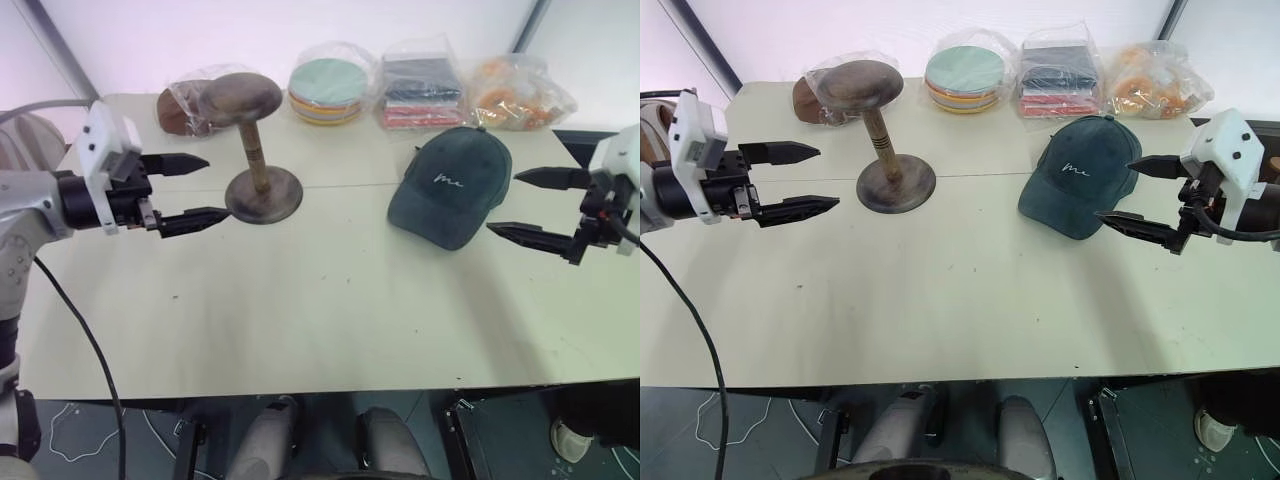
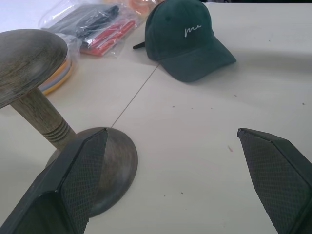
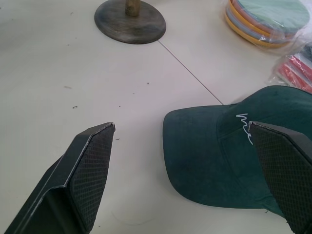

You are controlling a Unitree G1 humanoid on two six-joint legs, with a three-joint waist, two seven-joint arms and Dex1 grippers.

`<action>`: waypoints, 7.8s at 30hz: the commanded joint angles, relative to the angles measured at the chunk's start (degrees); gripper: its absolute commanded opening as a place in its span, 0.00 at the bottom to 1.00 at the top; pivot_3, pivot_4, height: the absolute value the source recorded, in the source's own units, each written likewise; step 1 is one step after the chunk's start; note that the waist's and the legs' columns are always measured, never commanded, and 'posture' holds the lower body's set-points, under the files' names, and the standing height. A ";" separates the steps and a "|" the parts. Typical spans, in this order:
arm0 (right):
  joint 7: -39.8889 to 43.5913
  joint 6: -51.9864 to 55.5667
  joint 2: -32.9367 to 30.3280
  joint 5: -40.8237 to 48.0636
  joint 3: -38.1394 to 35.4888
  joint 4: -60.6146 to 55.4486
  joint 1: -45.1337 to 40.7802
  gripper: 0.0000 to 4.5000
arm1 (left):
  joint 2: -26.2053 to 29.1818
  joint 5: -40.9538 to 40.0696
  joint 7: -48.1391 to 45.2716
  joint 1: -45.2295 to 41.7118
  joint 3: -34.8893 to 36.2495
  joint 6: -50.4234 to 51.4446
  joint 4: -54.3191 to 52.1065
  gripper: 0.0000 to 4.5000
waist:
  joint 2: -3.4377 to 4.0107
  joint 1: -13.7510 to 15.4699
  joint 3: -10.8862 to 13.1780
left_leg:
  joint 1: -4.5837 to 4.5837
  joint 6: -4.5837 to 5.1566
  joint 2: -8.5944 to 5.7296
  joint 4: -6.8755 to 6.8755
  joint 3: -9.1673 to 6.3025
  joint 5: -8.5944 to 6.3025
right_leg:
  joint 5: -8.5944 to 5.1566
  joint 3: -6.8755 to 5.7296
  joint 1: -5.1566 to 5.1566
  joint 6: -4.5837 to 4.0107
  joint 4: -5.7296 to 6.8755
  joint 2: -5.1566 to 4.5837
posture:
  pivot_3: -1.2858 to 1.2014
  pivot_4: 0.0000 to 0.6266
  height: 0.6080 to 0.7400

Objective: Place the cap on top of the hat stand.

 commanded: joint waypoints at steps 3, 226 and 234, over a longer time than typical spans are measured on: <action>-0.11 -0.16 -1.27 0.53 -2.99 -1.66 -0.46 1.00 | 0.11 -0.45 0.47 -1.95 0.55 -0.03 -1.36 0.99 | 0.00 -0.02 0.00 | 0.00 0.00 0.00 0.00 0.00 0.00 | 0.00 0.00 0.00 0.00 0.00 0.00 | 0.52 0.24 1.00; -86.44 -53.89 61.68 -80.87 53.84 42.23 -21.44 0.45 | -11.46 4.41 35.78 25.61 7.85 10.79 -30.16 1.00 | -0.30 -0.62 -0.12 | 0.24 -1.14 0.21 -0.73 -0.06 0.71 | 0.12 0.21 -0.56 -0.22 0.30 0.54 | 0.52 0.24 1.00; -63.89 -55.67 57.10 -74.11 56.00 37.72 -18.76 0.99 | -11.40 4.68 35.39 24.94 7.45 10.27 -29.26 1.00 | -0.31 -0.57 -0.13 | 0.25 -1.14 0.21 -0.73 -0.06 0.70 | 0.12 0.20 -0.34 -0.22 0.28 0.54 | 0.52 0.24 1.00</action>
